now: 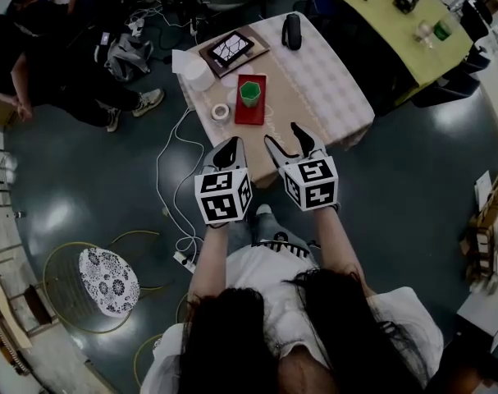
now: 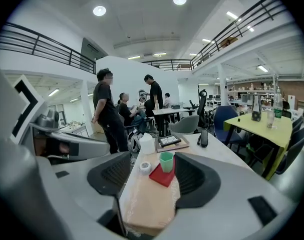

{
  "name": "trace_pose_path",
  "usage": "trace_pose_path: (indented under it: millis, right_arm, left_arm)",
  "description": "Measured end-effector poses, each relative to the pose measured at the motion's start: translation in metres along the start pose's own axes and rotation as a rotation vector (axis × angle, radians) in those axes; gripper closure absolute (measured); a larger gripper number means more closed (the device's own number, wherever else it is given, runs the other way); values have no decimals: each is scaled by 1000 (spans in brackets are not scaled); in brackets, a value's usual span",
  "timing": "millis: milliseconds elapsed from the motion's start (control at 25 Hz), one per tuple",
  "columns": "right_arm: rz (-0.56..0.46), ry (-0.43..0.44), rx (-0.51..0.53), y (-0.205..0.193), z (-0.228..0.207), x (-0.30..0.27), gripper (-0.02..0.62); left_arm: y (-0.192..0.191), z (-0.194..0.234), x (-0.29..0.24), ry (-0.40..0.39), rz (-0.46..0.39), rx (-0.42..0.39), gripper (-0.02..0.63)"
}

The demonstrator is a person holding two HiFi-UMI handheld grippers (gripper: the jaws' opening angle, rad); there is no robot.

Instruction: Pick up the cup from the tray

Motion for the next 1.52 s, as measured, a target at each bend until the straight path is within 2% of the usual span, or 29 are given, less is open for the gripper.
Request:
trace_pose_path:
  millis: [400, 760, 1240, 1520]
  right_arm:
    - [-4, -17, -14, 22, -12, -39, 294]
    - [46, -25, -7, 57, -17, -97, 285]
    - [206, -112, -59, 66, -29, -191, 241]
    - [330, -115, -110, 56, -38, -238, 241]
  left_arm:
    - [37, 33, -34, -8, -6, -5, 597]
    - [82, 73, -76, -42, 29, -15, 597]
    - [109, 103, -141, -95, 130, -49, 597]
    - [119, 120, -173, -113, 183, -52, 597]
Point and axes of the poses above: the fingertips, and each gripper's own axes: x backward along the fingers, z to its left, y out of its top, the point moved 10 cm from there along x, backward along the fingers, and after that the axes turned 15 degrees about z, right-handed, at the moved point
